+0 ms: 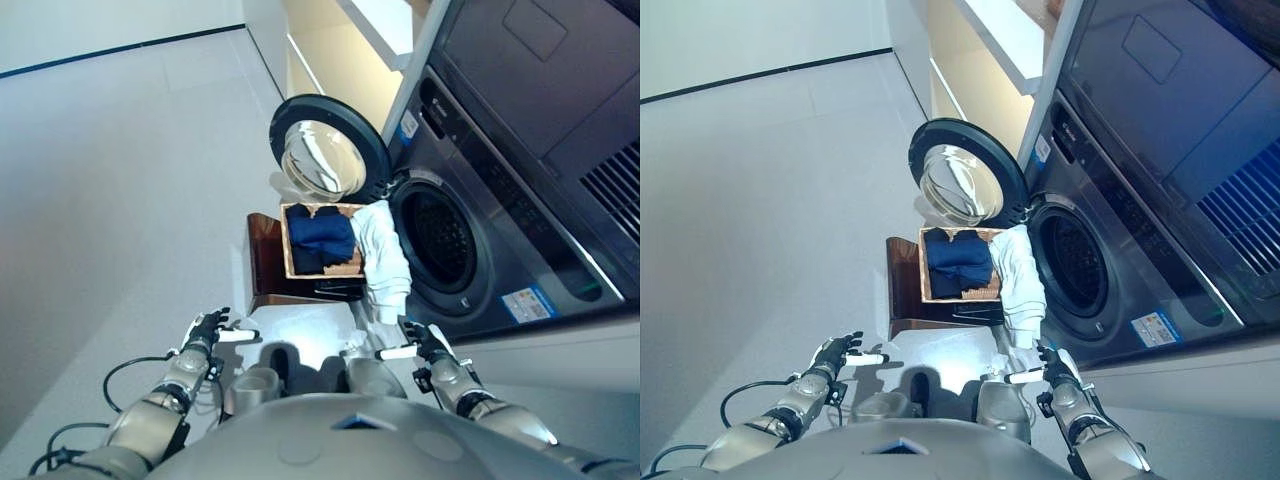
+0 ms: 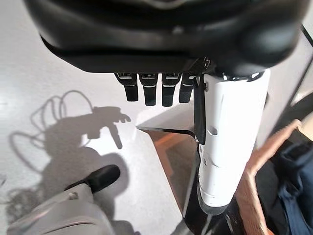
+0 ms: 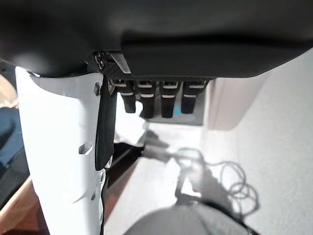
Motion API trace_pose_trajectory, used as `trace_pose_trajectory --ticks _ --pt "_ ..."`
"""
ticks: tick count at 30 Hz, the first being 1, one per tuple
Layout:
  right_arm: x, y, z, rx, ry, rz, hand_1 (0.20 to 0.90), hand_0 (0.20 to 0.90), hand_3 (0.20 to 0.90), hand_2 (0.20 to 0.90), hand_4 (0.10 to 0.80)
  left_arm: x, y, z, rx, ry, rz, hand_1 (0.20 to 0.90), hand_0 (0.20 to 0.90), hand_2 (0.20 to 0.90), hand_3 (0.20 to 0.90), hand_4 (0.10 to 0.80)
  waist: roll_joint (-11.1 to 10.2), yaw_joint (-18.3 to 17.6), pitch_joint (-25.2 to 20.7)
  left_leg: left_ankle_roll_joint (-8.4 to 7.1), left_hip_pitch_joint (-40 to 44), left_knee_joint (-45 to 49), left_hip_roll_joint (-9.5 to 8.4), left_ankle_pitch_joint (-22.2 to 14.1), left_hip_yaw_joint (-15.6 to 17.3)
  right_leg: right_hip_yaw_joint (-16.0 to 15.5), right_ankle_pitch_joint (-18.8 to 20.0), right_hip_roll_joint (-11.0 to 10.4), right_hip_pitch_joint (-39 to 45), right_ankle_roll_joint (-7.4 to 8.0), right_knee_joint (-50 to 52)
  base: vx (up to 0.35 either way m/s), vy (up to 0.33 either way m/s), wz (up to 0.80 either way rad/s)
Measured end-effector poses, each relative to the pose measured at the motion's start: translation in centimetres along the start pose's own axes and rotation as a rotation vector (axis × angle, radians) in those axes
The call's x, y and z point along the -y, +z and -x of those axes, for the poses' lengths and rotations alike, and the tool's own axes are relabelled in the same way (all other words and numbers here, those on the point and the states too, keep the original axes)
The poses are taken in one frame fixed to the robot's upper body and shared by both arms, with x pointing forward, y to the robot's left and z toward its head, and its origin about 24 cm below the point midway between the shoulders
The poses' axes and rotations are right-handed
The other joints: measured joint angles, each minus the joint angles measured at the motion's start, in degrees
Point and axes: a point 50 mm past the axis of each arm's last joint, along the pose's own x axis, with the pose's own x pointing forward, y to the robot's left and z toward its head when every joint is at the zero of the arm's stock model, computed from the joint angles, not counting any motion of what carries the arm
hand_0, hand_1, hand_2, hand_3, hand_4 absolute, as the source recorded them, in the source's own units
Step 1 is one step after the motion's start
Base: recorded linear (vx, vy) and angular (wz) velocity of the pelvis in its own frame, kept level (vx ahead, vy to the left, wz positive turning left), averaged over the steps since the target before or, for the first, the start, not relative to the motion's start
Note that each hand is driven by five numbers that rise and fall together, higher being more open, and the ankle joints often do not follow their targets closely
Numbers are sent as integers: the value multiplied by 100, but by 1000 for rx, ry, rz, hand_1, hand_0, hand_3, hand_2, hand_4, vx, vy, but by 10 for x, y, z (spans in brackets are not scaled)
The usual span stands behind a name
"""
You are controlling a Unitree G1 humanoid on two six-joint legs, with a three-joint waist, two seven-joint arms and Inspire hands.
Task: Pick up the clothes and place them into the washing machine
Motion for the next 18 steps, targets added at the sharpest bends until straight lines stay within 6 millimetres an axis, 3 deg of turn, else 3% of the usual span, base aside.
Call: trace_pose_trajectory --ticks 2,4,5,6,7,8,9,10,12,18 --pt "-3 1 0 5 11 8 900 900 900 900 800 -2 -6 1 -23 5 1 900 900 900 900 800 -64 14 -7 -73 -11 -3 84 -42 -57 -27 422 -163 81 -73 -1366 169 -119 21" --pt "-5 -1 1 3 18 13 900 900 900 900 800 -1 -16 3 -58 6 4 900 900 900 900 800 -219 5 -77 -250 62 -32 70 -95 -54 -138 1074 -430 145 7 -2205 167 -127 13" --pt "-7 -4 2 -6 23 13 900 900 900 900 800 -1 -20 4 -72 6 9 900 900 900 900 800 -328 -5 -133 -327 114 -31 15 -132 -78 -120 1263 -491 222 -8 -2445 152 -127 23" --pt "-15 -10 4 -28 42 10 900 900 900 900 800 -3 -30 7 -98 14 17 900 900 900 900 800 -549 23 -228 -483 275 -33 -57 -228 -155 -35 1648 -596 416 89 -2566 159 -147 28" --pt "-17 -14 6 -38 45 8 900 900 900 900 800 -1 -35 9 -111 11 21 900 900 900 900 800 -574 13 -279 -583 345 -34 -4 -287 -169 9 1865 -553 479 108 -2571 150 -149 32" --pt "-16 -22 8 -59 42 4 900 900 900 900 800 9 -41 12 -126 -12 31 900 900 900 900 800 -465 29 -468 -743 369 -33 263 -367 -142 -91 1858 -334 585 4 -2647 136 -163 19" --pt "-14 -25 8 -61 37 1 900 900 900 900 800 14 -43 13 -130 -23 36 900 900 900 900 800 -418 35 -552 -829 376 -30 335 -361 -78 -124 1906 -239 664 -65 -2769 98 -155 8" --pt "-8 -20 7 -37 22 -4 900 900 900 900 800 16 -44 14 -129 -29 41 900 900 900 900 800 -337 51 -599 -909 406 -28 492 -386 -54 -149 1874 -75 699 -157 -2808 85 -167 -4" --pt "6 -6 5 43 -15 -1 900 900 900 900 800 20 -44 14 -126 -40 40 900 900 900 900 800 -252 34 -631 -1005 441 0 634 -416 -22 -173 1888 76 721 -255 -2803 69 -159 -5" --pt "23 14 3 121 -56 -31 900 900 900 900 800 18 -34 11 -92 -36 37 900 900 900 900 800 -252 28 -656 -1064 408 3 757 -451 -80 -352 1786 196 804 -323 -2806 58 -152 14"
